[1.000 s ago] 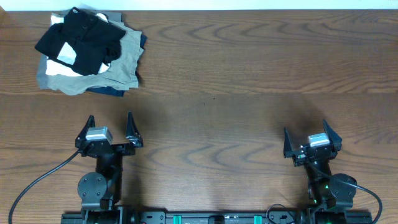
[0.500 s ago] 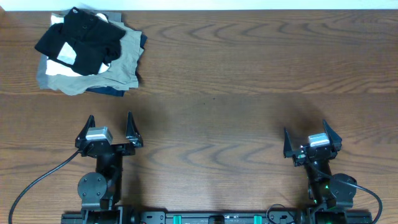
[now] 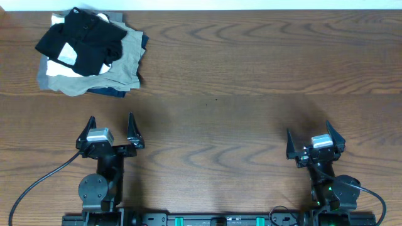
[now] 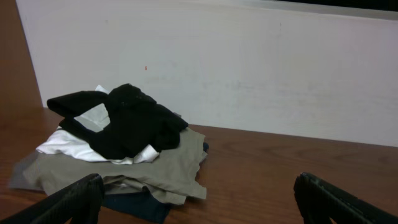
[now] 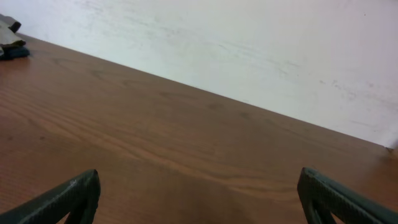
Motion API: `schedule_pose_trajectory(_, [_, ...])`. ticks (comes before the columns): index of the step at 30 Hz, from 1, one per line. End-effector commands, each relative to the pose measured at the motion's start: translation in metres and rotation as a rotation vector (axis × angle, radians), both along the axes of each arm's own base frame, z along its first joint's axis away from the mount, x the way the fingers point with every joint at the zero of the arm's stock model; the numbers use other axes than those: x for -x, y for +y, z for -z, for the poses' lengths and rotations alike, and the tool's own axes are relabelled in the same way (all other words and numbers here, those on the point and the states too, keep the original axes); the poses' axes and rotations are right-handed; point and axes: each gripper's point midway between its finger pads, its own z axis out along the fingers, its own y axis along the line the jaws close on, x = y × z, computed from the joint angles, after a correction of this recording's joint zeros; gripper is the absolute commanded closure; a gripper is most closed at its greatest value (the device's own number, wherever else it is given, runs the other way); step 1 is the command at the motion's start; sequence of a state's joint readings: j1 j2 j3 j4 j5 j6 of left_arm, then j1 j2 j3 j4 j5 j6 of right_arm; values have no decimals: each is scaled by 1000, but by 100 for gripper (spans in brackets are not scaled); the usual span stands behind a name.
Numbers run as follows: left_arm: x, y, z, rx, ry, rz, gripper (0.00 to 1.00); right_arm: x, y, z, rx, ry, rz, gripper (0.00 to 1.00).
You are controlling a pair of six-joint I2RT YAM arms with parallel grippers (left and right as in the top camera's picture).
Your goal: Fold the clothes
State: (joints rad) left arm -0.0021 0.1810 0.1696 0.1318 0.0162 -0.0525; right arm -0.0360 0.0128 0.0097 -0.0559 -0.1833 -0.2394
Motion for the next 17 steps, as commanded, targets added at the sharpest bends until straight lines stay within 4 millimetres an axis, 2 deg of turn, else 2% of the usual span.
schedule_pose_trajectory(1, [2, -2, -6, 6, -22, 7, 2, 0, -1, 1, 8, 0, 4, 1])
schedule_pose_trajectory(17, [2, -2, -6, 6, -22, 7, 2, 0, -1, 1, 9, -1, 4, 1])
